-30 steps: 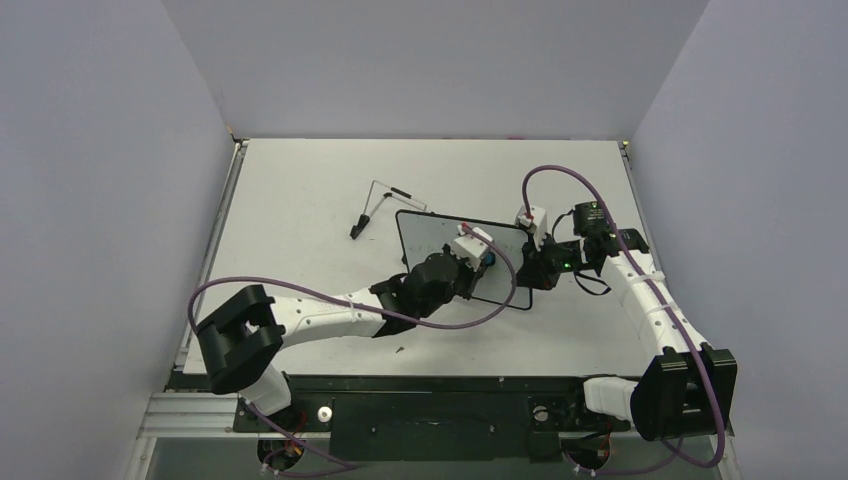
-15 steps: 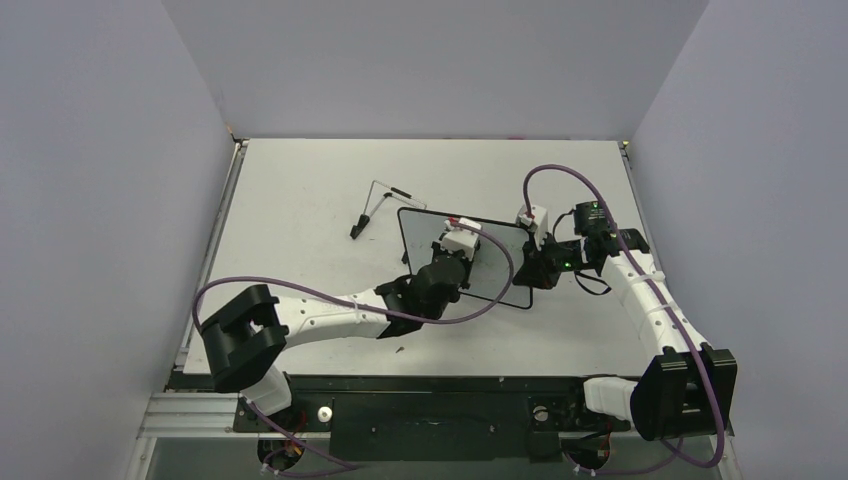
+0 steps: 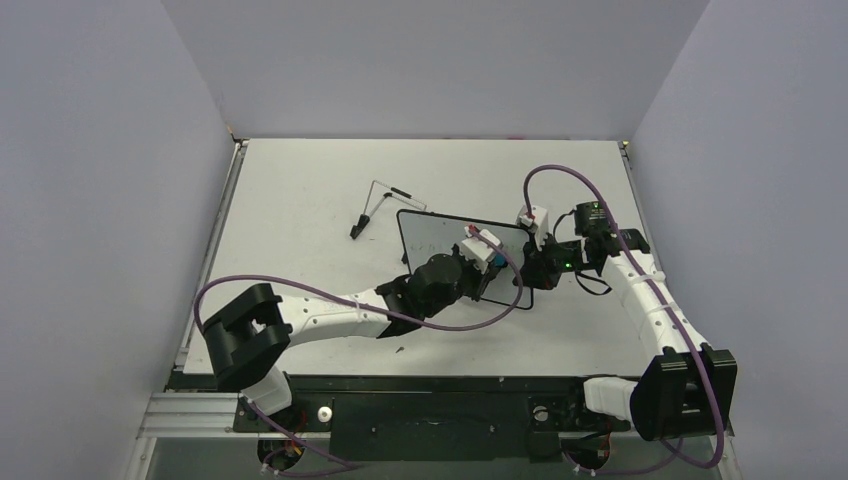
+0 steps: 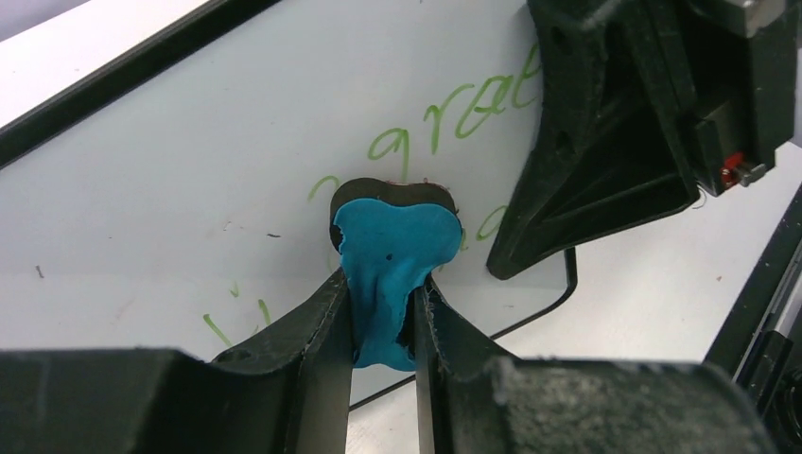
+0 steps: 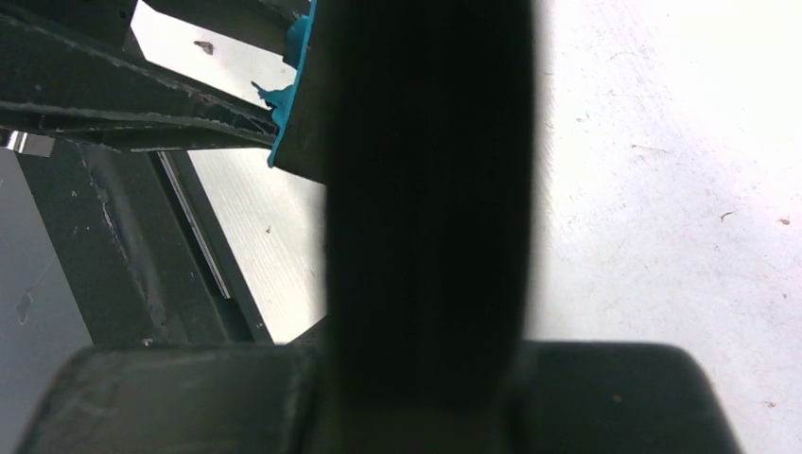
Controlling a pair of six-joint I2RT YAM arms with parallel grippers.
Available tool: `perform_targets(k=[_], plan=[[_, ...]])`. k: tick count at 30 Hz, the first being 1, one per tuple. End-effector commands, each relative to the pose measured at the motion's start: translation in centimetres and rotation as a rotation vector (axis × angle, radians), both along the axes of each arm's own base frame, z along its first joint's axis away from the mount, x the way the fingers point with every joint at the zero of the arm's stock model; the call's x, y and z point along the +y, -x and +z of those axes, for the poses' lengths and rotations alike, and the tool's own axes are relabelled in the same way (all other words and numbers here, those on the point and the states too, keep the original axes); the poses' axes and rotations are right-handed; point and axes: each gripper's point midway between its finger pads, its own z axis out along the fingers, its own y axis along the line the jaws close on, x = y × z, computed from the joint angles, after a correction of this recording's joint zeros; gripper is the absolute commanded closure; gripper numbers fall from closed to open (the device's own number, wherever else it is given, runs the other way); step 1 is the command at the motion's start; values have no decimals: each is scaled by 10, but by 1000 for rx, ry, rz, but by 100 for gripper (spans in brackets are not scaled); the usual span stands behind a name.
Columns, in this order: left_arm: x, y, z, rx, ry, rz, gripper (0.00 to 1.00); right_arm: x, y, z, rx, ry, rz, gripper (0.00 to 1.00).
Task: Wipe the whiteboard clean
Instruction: Erase the whiteboard at the whiteboard stand.
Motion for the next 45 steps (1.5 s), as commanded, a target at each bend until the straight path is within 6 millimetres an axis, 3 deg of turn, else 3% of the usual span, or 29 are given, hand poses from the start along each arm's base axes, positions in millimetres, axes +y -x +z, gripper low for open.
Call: perform_targets(k=[1,6,10,16,20,23,31,38,42,45], plan=[[-5,-13,27,-32,64,59,100,8,8,11,-37,-36,51,100],[41,-52,10,31,13,360,100,8,8,12,-38,-37,52,100],[61,-65,10,53,27,450,100,8,8,11,-37,-38,51,100],[42,-54,24,39,74,294,100,8,8,11,-35,-37,51,100],[11,-28,42,-30,108,78,100,8,8,12,-37,-39,54,100],[-1,-17,49,-76,110,17,100,9,8,12,-37,-41,56,100],[7,-31,59,-49,136,140,100,9,9,12,-37,-41,60,100],[34,-52,42,37,114,298,100,9,9,12,-36,-41,61,100],[26,-47,38,55,95,232,100,9,10,12,-37,-41,62,100],[12,-31,42,23,97,105,100,9,9,12,-34,-41,61,100]])
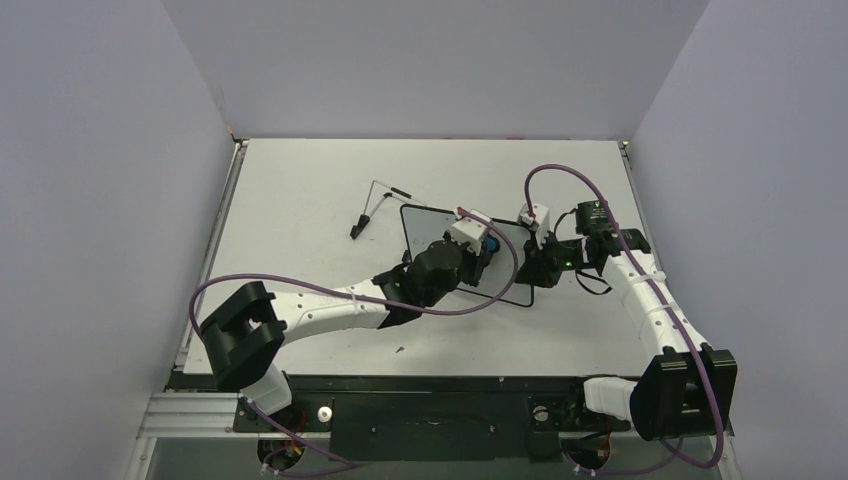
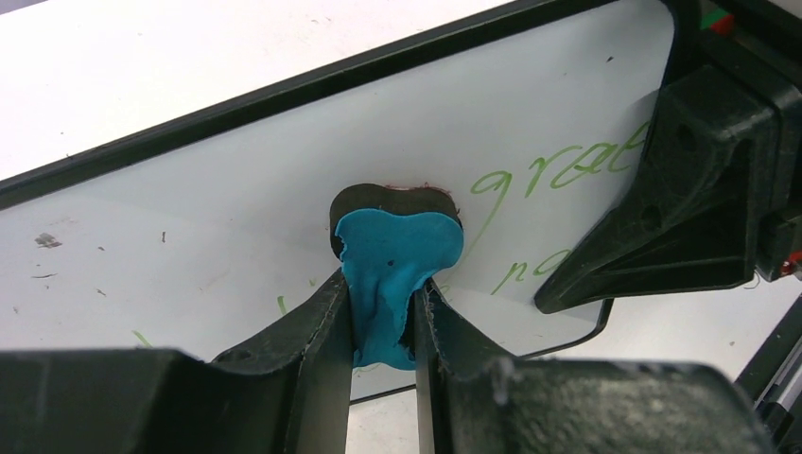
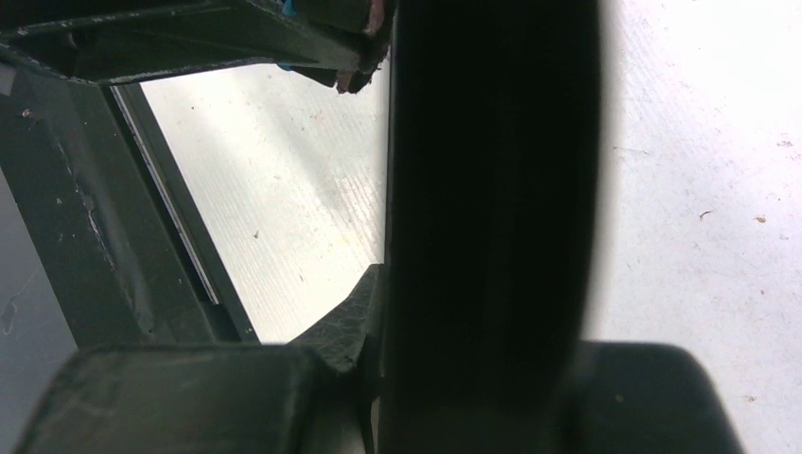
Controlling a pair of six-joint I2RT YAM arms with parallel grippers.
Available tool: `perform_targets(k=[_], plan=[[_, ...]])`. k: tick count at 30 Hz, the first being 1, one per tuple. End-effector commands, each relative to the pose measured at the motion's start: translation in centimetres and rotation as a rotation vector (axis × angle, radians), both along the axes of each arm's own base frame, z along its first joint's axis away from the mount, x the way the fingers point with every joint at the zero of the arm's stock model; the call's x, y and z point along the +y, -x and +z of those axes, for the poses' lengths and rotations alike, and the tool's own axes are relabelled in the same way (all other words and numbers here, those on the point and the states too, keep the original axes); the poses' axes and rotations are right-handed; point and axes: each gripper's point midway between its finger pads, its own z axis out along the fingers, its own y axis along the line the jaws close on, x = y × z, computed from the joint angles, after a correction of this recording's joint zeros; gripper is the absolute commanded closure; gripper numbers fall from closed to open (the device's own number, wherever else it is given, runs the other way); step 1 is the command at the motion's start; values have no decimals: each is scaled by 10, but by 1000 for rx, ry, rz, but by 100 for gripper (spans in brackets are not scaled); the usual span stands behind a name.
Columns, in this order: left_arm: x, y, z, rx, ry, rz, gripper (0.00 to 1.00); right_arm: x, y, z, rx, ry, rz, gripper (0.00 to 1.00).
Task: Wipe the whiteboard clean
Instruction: Erase the whiteboard at the whiteboard stand.
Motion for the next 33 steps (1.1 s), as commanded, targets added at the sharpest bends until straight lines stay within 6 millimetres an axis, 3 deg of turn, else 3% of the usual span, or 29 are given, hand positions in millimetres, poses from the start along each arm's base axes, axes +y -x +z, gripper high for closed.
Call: perform_targets(k=[1,4,9,15,22,26,29,33], plan=[[-10,1,39,-83,76,-78,100,11,15,12,-17,-46,73,100],[-23,18,45,-142,71,-165,100,11,15,11,-15,-47,74,100],[-30,19,54,-171,71,-178,100,10,15,11,-17,-45,73,100],[-10,-6,56,-141,40,27,100,11,15,11,-16,-46,74,100],[9,-17,33,-57,-1,111,100,10,15,12,-17,-48,72,100],[-9,-2,38,-92,-3,-14,100,11,15,12,-14,-50,74,100],[-28,20,44,-170,-26,-133,100,11,15,12,-16,-50,73,100],[-39,33,38,-248,-120,-177,100,10,15,12,-15,-51,72,100]])
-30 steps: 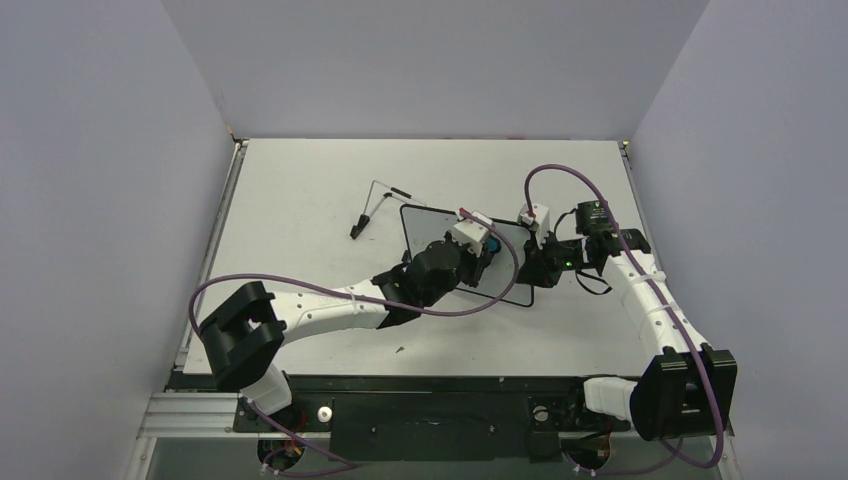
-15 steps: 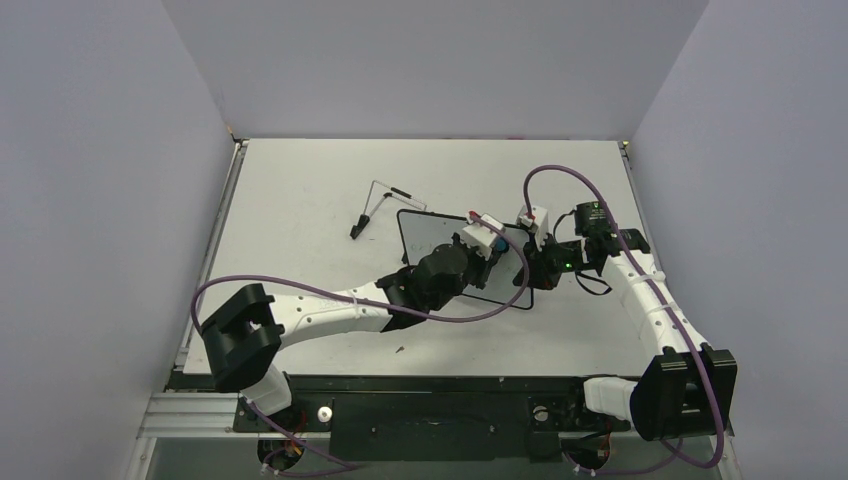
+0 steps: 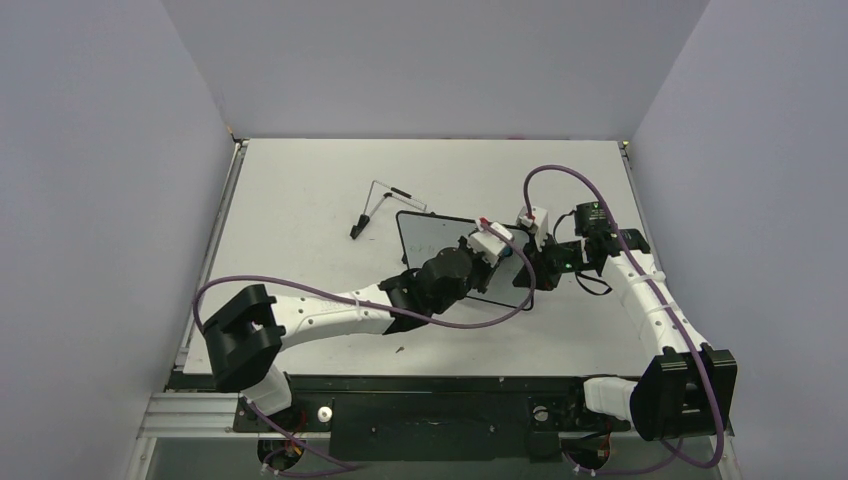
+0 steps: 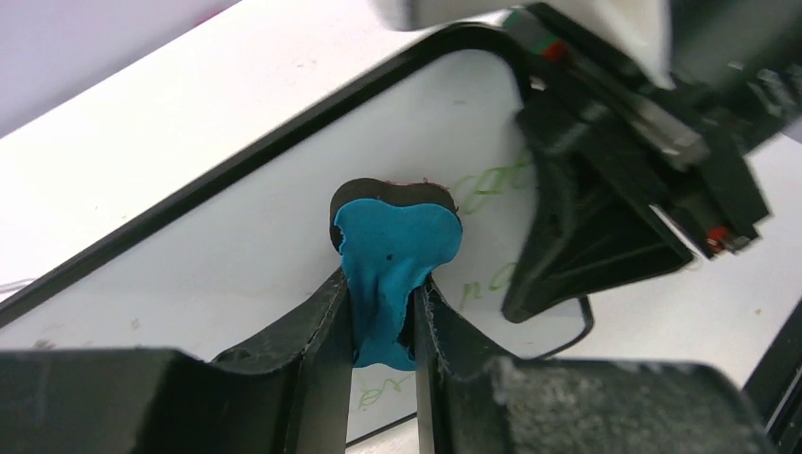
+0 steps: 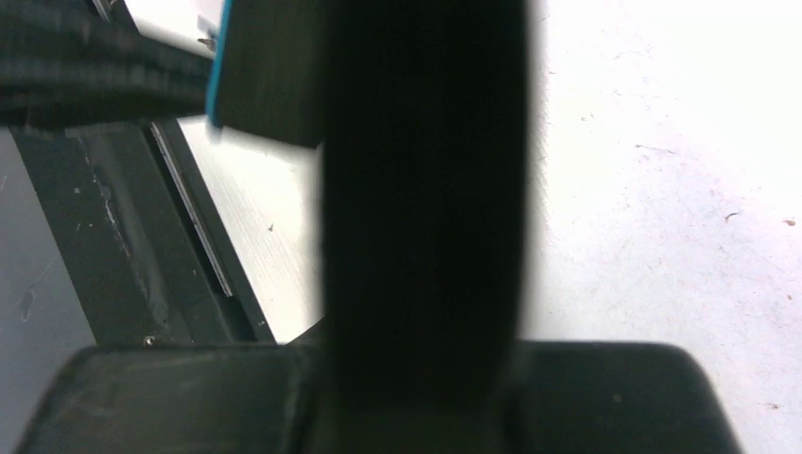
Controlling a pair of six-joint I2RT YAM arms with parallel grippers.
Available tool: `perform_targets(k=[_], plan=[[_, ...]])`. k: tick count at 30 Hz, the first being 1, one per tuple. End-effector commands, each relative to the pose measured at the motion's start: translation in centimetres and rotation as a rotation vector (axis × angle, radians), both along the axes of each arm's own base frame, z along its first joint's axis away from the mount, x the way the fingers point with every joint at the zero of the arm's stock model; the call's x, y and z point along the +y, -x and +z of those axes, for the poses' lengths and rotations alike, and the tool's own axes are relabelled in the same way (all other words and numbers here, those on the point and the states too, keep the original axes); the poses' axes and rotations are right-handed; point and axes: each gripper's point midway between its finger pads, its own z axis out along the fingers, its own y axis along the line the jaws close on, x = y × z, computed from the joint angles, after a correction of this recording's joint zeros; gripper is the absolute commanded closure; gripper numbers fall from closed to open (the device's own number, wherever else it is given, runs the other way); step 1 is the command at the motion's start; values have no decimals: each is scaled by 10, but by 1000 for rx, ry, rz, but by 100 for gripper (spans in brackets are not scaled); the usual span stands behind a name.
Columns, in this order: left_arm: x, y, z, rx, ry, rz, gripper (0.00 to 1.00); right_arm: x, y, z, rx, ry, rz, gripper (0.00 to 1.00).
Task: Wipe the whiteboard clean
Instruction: Erase the whiteboard at the whiteboard stand.
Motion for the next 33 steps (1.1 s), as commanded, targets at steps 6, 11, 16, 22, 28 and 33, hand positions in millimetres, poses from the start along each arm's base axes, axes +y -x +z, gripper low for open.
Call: perform_targets(k=[6,11,16,22,28,33], plan=[[-21,15,2,-159,-160,-56,100,9,9,13,-36,-46,58,100],[-2,2,-7,-108,-201,62,100,8,9,14,-39,-46,58,100],[21,-12,-3,-49,-155,162,100,8,9,14,-37,-48,58,100],[18,-19,30,-18,-36,148,100,8,9,13,-34,-48,58,100],[3,-12,64,-69,19,100,100,9,9,13,-35,-48,59,100],[-12,-1,66,-84,53,58,100,8,9,13,-33,-49,58,100]])
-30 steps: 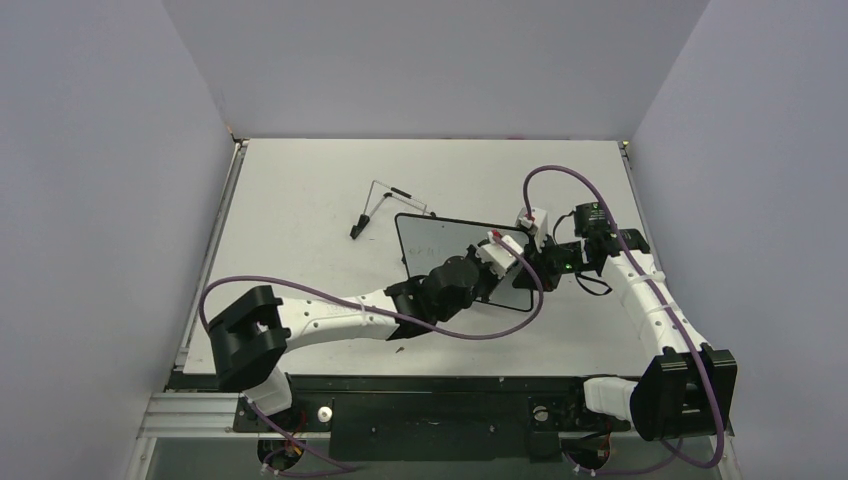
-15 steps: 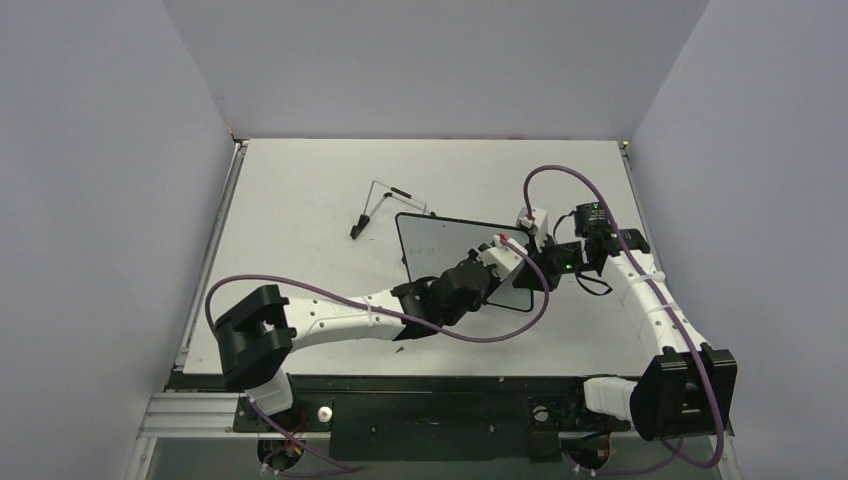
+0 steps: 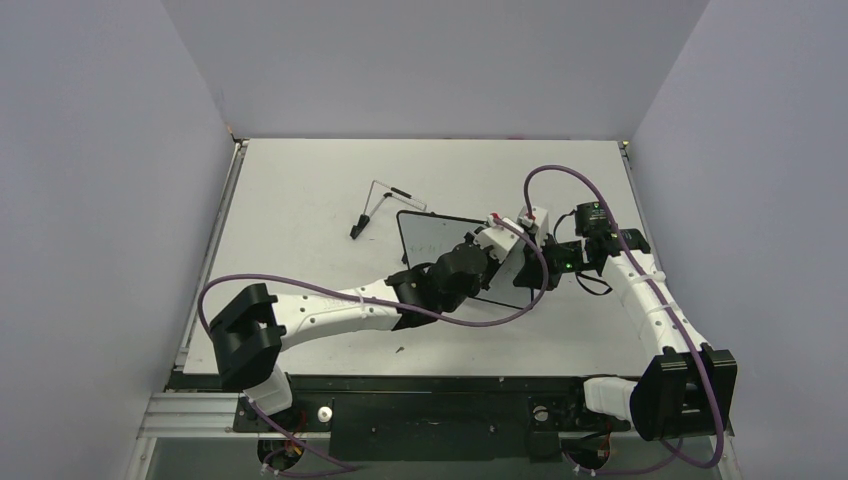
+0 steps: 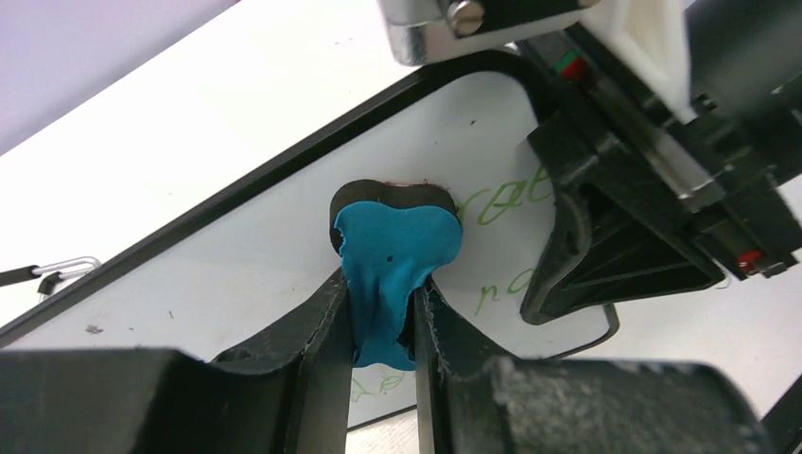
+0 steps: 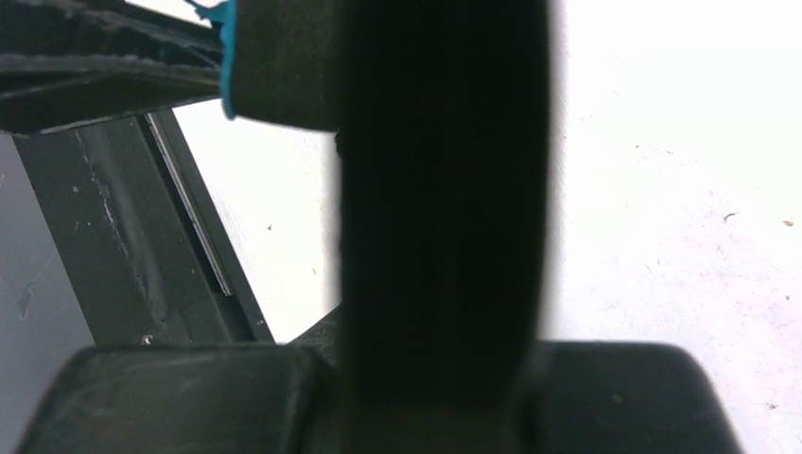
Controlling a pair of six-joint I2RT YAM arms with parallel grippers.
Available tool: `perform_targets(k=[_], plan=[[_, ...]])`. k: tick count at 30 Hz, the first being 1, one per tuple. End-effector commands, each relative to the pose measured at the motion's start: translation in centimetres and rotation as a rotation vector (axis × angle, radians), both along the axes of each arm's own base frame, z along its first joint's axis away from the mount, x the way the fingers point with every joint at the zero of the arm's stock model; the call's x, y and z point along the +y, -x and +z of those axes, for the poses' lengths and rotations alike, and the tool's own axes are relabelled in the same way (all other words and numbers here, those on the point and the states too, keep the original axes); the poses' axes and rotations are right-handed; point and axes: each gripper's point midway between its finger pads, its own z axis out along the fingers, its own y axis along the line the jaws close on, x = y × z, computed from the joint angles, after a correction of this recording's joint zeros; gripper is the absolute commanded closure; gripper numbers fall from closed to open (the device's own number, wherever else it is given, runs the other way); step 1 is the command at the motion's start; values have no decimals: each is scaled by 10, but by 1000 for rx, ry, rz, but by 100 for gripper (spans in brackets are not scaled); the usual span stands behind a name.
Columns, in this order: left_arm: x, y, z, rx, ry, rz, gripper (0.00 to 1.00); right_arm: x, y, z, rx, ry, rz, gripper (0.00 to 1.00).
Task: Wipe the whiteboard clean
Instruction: Erase the whiteboard at the whiteboard stand.
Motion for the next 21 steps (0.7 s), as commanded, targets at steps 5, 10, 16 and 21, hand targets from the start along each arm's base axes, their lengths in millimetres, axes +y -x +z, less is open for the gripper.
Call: perform_targets(k=[5,10,16,21], plan=[[-21,5,49,-38,215,17,100,10,8,15,-19,-65,49,100],[-4,-10,16,62,213,109,100,11,9,16,-7,-83,49,100],[21,-24,-1,147,202,217,100,12,10,16,-3,-91,50,100],[23,-21,-7,217,219,256,100,12,10,17,0,-95,47,100]])
